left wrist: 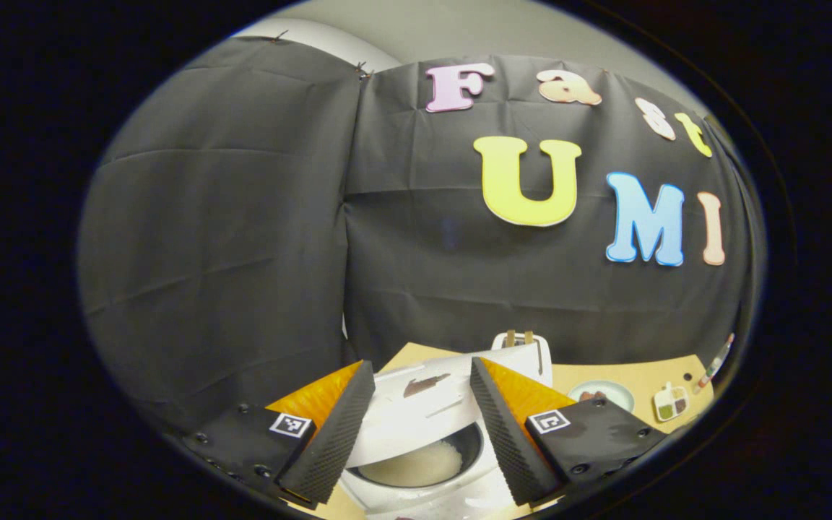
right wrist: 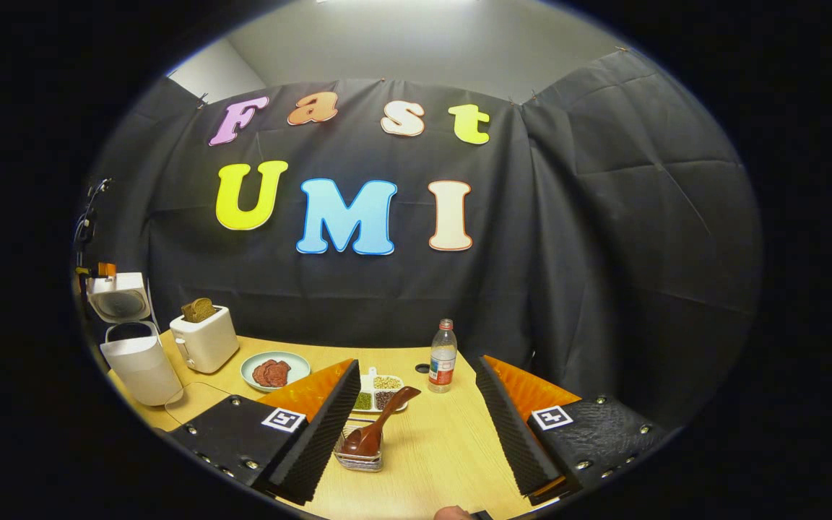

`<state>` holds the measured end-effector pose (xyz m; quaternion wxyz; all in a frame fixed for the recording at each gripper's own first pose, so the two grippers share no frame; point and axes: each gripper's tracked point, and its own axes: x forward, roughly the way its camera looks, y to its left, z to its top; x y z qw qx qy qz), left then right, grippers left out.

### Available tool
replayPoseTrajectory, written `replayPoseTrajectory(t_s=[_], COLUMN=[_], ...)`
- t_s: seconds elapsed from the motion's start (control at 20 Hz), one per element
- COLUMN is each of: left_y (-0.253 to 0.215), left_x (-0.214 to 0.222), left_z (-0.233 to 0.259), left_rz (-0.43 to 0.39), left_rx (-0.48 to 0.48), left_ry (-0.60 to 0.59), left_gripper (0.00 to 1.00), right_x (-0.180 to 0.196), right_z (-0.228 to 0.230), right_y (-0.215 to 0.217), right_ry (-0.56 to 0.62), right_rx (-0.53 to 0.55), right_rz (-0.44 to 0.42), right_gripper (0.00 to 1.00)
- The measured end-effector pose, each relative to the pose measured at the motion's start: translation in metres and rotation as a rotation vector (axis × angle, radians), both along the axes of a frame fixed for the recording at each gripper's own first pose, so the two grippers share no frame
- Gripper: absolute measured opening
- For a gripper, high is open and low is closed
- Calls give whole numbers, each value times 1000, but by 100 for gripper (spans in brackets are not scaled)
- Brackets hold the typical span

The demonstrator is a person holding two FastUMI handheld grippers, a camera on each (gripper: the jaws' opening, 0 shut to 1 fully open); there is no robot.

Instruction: Close the left gripper, press the button to open the rice cooker; take a wooden spoon from the chopstick holder with the right hand, scoop a spoonful of rice and pour it into the rice cooker, then put the wooden spoon back into the chopstick holder.

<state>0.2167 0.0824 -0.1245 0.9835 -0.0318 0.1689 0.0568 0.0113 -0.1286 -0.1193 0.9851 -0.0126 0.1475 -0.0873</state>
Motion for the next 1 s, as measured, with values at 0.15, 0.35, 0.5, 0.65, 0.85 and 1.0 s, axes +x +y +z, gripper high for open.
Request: replayPoseTrajectory(t_s=[0.15, 0.35, 0.5, 0.65, 0.85, 1.0], left_y=[-12, -25, -32, -39, -44, -46], left_x=[-12, -29, -37, -43, -48, -50], left_z=[-17, -45, -63, -79, -100, -111], left_rz=[3, -5, -10, -9, -10, -13], left_rx=[-11, -27, -7, 3, -2, 9], left_ry=[33, 71, 93, 122, 164, 184], left_gripper=[90, 94, 94, 99, 91, 95], right_x=[-2, -5, -9, -12, -13, -11], right_z=[-3, -6, -8, -11, -12, -7], right_y=[-8, -18, -24, -27, -21, -13], right_ry=[10, 16, 21, 29, 26, 5], right_rx=[-1, -1, -8, -3, 6, -4], right_rz=[9, 14, 19, 23, 36, 59], right_gripper=[98, 98, 98, 98, 98, 98])
